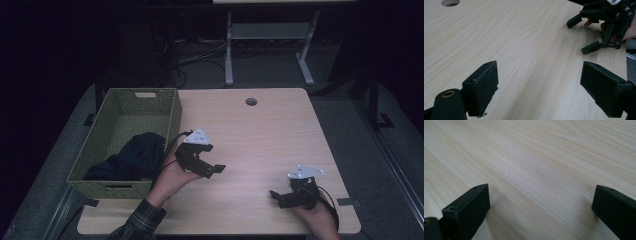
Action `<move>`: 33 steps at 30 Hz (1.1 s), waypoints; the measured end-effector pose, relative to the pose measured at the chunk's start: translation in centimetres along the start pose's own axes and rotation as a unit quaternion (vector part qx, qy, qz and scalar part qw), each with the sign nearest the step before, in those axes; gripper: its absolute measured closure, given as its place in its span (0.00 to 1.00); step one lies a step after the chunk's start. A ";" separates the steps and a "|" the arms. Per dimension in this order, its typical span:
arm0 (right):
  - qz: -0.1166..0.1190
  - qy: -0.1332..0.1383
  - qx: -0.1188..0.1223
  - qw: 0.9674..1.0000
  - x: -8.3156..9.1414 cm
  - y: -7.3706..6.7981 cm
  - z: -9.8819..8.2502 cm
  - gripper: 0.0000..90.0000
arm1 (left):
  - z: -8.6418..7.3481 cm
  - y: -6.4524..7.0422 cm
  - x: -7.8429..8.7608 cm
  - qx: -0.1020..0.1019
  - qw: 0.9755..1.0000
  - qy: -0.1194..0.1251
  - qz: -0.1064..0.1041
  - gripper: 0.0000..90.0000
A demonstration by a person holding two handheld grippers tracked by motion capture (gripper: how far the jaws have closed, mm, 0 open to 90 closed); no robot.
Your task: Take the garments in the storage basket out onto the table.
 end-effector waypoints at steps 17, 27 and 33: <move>0.000 0.000 -0.002 1.000 0.0 -0.1 0.0 0.01 | 0.3 -0.9 1.6 -0.017 1.000 -0.015 -0.012 0.16; 0.000 0.000 -0.002 1.000 0.0 -0.1 0.0 0.02 | 0.7 -1.9 3.2 -0.014 1.000 -0.008 0.000 0.16; 0.000 0.001 -0.002 1.000 0.0 -0.1 0.0 0.01 | 0.7 -2.4 4.0 -0.009 1.000 -0.004 0.006 0.16</move>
Point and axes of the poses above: each handheld gripper's, and its own axes: x roughly backward along the jaws, z roughly out of its top, y roughly to its right, the point moved 10 cm from there along -x, roughly forward along the jaws, and after that the axes turned 12 degrees about z, right-handed, at the moved point
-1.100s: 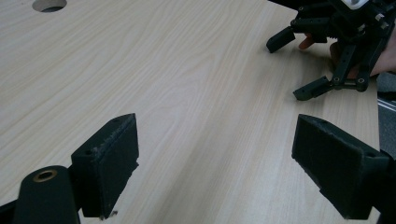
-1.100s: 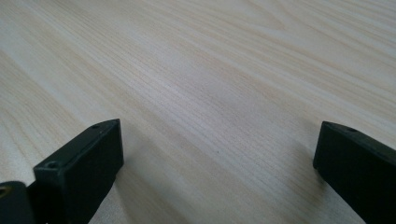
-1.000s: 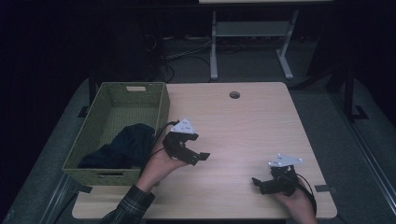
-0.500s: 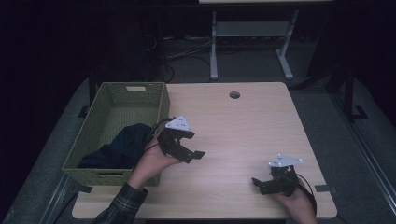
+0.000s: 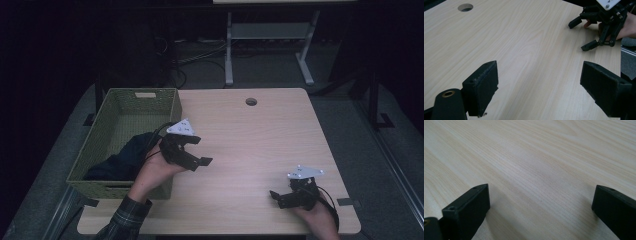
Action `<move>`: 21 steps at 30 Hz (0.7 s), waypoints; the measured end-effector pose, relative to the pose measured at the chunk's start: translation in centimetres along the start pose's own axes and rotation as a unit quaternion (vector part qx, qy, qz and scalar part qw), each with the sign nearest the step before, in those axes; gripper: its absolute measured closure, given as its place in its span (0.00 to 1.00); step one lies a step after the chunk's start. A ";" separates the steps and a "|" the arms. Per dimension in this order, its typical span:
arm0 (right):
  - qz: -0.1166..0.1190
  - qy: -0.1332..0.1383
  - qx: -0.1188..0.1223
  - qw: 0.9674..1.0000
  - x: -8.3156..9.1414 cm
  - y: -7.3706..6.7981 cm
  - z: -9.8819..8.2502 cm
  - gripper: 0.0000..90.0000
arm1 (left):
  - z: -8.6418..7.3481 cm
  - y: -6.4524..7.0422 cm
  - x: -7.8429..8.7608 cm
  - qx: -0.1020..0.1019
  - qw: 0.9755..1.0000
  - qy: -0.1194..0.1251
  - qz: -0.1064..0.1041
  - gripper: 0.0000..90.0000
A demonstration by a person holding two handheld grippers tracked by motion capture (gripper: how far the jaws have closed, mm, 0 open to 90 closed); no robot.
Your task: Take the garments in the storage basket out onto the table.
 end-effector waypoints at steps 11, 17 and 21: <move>0.000 -0.001 0.000 1.000 0.0 0.0 0.0 0.01 | -0.3 -0.9 1.2 0.008 1.000 -0.007 0.005 0.16; 0.000 -0.001 0.000 1.000 0.0 0.0 0.0 0.02 | -0.6 -1.5 1.8 0.009 1.000 -0.013 0.011 0.16; 0.000 -0.001 0.000 1.000 0.0 0.0 0.0 0.01 | -0.9 -2.0 2.4 0.011 1.000 -0.018 0.016 0.16</move>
Point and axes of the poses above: each handheld gripper's, and its own axes: x roughly backward along the jaws, z roughly out of its top, y roughly to its right, the point moved 10 cm from there along -x, roughly forward along the jaws, and after that the axes turned 12 degrees about z, right-handed, at the moved point
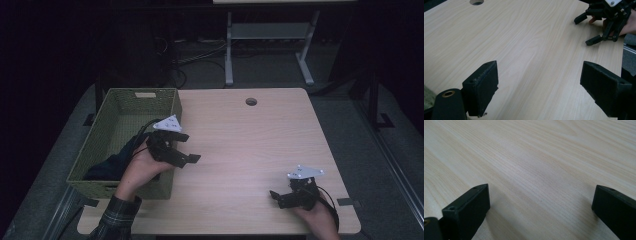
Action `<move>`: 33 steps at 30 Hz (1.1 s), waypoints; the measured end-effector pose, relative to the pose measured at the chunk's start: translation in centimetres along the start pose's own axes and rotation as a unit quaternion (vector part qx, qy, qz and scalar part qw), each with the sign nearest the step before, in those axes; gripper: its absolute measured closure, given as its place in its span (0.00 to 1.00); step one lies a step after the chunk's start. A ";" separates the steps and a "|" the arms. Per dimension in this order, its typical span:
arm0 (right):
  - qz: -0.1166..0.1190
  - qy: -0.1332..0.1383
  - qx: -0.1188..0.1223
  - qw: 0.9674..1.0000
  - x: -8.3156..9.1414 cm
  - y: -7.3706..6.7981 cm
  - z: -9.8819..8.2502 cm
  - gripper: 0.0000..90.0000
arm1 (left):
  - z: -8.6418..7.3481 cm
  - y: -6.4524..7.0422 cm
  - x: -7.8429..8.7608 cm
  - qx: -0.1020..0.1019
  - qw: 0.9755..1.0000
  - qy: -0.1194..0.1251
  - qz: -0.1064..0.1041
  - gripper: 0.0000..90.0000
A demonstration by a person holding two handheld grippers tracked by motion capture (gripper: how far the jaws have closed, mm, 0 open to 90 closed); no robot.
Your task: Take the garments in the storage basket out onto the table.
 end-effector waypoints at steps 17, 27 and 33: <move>0.000 0.000 0.001 1.000 0.0 0.0 0.0 0.01 | -0.7 -2.0 2.0 0.007 1.000 -0.006 0.025 0.17; 0.001 0.000 0.001 1.000 0.0 0.0 0.0 0.01 | -1.5 -3.7 3.6 0.018 0.999 -0.009 0.043 0.17; 0.000 0.000 0.001 1.000 0.0 0.0 0.0 0.02 | -2.1 -4.3 4.3 0.019 0.998 -0.016 0.049 0.17</move>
Point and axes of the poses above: each handheld gripper's, and its own axes: x roughly backward along the jaws, z roughly out of its top, y roughly to its right, the point moved 10 cm from there along -x, roughly forward along the jaws, and after that the axes turned 12 degrees about z, right-handed, at the moved point
